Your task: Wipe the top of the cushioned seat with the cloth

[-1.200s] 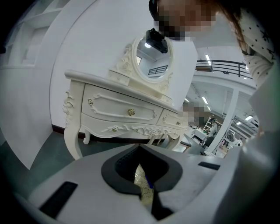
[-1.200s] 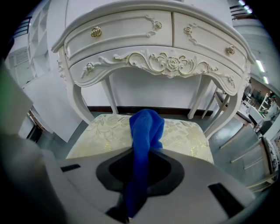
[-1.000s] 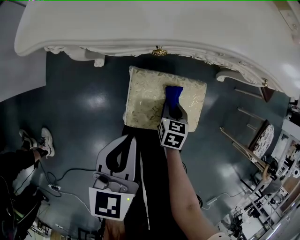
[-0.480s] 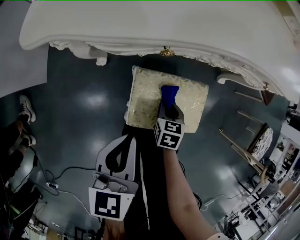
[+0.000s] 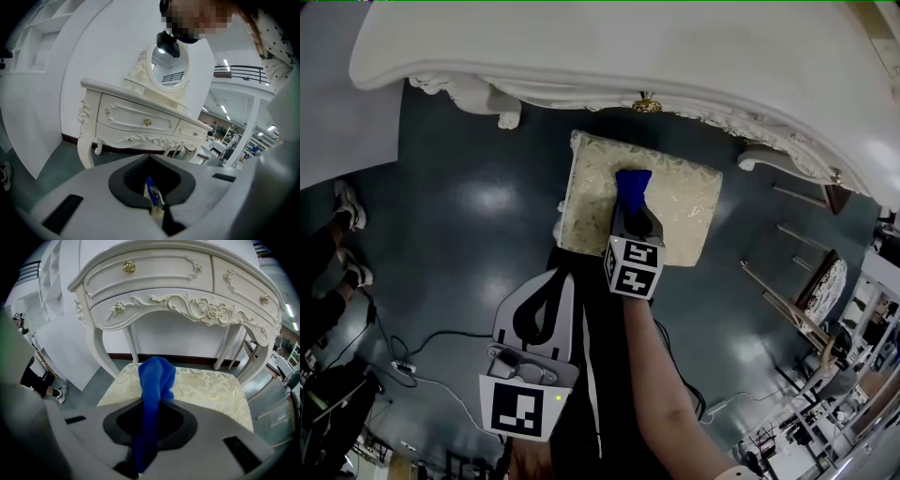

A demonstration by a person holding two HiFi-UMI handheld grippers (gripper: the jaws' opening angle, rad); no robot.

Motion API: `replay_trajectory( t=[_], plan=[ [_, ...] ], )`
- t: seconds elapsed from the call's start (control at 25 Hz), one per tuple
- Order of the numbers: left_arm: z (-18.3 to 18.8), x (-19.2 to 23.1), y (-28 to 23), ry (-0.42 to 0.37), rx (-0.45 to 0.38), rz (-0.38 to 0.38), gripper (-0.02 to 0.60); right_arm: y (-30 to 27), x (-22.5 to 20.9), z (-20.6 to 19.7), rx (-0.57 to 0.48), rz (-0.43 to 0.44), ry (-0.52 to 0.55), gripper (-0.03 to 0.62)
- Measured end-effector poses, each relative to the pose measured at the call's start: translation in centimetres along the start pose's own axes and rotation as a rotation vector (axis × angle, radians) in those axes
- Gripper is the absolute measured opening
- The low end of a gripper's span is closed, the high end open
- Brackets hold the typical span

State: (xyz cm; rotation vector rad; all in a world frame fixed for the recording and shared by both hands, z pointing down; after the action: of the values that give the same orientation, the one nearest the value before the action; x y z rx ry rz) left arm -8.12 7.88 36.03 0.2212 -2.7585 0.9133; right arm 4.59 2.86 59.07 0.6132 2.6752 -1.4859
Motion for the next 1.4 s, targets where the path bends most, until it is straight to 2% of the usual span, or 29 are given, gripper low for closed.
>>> replay_trajectory(
  t=[1.4],
  plan=[
    [0.5,4.0,2.2,0.059,-0.042,0.097,-0.002,-2.2,7.7,1.0,0.026,0.128,0.101,0.066]
  ],
)
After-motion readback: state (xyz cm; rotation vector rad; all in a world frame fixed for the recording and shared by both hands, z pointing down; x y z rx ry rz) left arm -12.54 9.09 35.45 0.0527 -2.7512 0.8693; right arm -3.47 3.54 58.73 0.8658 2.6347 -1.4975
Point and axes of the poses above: the fingertips, and each gripper's own axes: y backward along the fingers, x to its left, z out of its top, the point moved 1 cm from there along y, backward along the fingers, and after that the axes turned 10 degrees about z, right-handed, at the moved point
